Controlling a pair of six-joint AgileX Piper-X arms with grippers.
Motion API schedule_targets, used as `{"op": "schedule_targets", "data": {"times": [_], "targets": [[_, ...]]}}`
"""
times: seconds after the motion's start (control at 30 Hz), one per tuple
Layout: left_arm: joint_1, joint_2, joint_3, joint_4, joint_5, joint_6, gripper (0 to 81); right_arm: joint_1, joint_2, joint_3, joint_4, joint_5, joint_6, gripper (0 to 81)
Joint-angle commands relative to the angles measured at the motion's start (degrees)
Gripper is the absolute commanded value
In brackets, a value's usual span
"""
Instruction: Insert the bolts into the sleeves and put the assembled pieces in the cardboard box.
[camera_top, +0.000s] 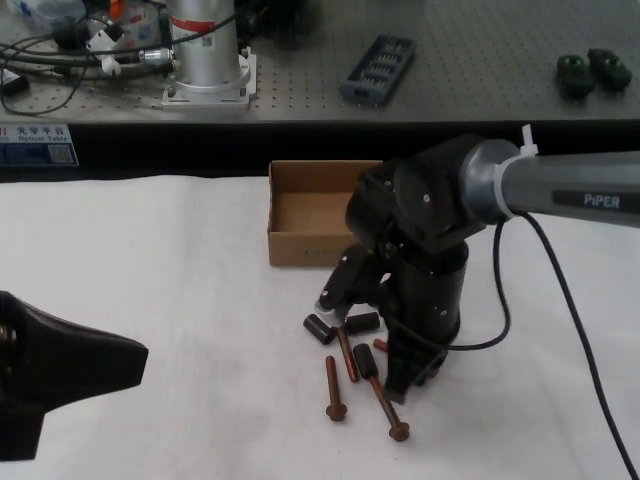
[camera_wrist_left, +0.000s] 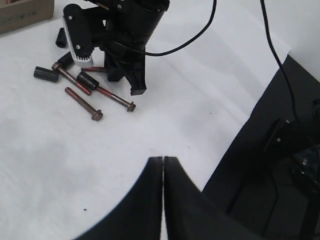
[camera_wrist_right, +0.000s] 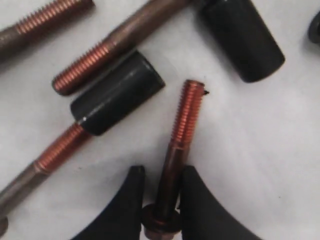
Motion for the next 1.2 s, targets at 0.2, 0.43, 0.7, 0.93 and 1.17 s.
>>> {"op": "schedule_targets", "data": {"times": [0.2, 0.43, 0.7, 0.93, 1.17], "targets": [[0.1, -0.4, -0.1, -1.7, -5.5, 14.4, 0.7, -5.8, 1.2, 0.4, 1.5, 3.5, -18.9, 2.9], [0.1, -0.4, -0.1, -5.3, -7.7, 19.6, 0.7, -6.9, 1.2, 0.4, -1.1, 1.9, -39.3, 2.9], [0.1, -0.4, -0.1, -9.9, -7.7, 21.3, 0.7, -6.9, 1.2, 0.4, -7.0, -10.6, -65.6, 2.9], [0.1, -0.4, -0.1, -9.9, -7.7, 22.0, 0.7, -8.2, 1.2, 0.4, -8.6, -18.9, -87.2, 2.9], [0.1, -0.4, -0.1, -8.9, -7.7, 18.4, 0.7, -8.2, 1.2, 0.4, -8.6, -19.3, -115.5, 2.9]]}}
